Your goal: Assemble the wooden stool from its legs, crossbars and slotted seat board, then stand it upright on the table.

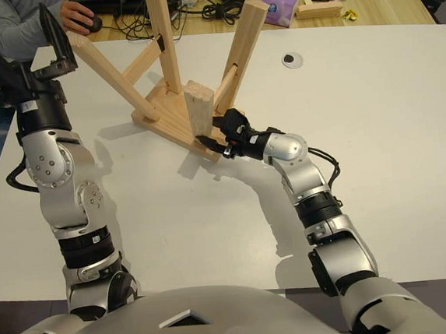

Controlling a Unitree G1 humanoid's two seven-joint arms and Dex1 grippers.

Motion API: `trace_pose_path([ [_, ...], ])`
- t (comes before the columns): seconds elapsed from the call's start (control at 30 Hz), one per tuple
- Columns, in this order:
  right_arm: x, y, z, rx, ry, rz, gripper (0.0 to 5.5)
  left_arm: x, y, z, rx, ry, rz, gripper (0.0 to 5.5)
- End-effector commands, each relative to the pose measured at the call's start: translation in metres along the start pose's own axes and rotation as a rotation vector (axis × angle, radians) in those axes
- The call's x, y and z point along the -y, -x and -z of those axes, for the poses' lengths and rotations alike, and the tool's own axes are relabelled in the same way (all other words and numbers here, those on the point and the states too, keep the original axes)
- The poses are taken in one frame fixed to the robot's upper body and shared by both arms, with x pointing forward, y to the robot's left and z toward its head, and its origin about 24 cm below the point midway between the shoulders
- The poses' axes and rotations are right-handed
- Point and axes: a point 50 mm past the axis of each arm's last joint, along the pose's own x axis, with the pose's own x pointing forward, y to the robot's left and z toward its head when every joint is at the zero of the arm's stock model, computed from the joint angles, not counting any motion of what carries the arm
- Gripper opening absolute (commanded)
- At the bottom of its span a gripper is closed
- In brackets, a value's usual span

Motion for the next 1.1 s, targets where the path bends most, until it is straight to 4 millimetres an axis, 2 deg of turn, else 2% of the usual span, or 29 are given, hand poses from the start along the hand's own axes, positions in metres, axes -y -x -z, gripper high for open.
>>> trace_pose_path([
  [0.03,0.008,0.002,0.0,-0.047,0.09,-0.029,1.46,-0.002,-0.004,0.0,0.001,-0.001,-0.04,5.4],
  [0.1,0.008,0.003,0.003,-0.049,0.101,-0.037,1.08,-0.002,-0.004,0.0,0.004,0.001,-0.045,5.4],
  [0.27,0.012,0.013,0.004,-0.03,0.114,-0.04,1.04,-0.005,-0.006,-0.004,0.025,0.0,-0.059,5.4],
  [0.33,0.017,0.024,0.007,-0.042,0.125,-0.042,1.04,-0.009,-0.008,-0.008,0.052,-0.005,-0.074,5.4],
  [0.43,0.024,0.046,0.01,-0.06,0.129,-0.056,1.04,-0.017,-0.016,-0.028,0.132,-0.01,-0.089,5.4],
  [0.53,0.023,0.069,0.012,-0.058,0.131,-0.09,1.04,-0.029,-0.028,-0.05,0.219,-0.028,-0.105,5.4],
  [0.6,0.021,0.087,0.017,-0.067,0.134,-0.113,1.04,-0.041,-0.035,-0.058,0.241,-0.043,-0.129,5.4],
  [0.83,0.01,0.139,0.029,-0.137,0.145,-0.193,1.04,-0.074,-0.038,-0.045,0.176,-0.082,-0.186,5.4],
  [0.93,0.006,0.151,0.032,-0.178,0.134,-0.189,1.04,-0.078,-0.037,-0.038,0.147,-0.089,-0.188,5.4],
  [0.97,0.009,0.151,0.032,-0.199,0.134,-0.162,1.41,-0.079,-0.036,-0.034,0.136,-0.092,-0.186,5.4],
  [1.1,0.014,0.154,0.034,-0.261,0.119,-0.151,2.1,-0.078,-0.035,-0.024,0.097,-0.092,-0.164,5.4],
])
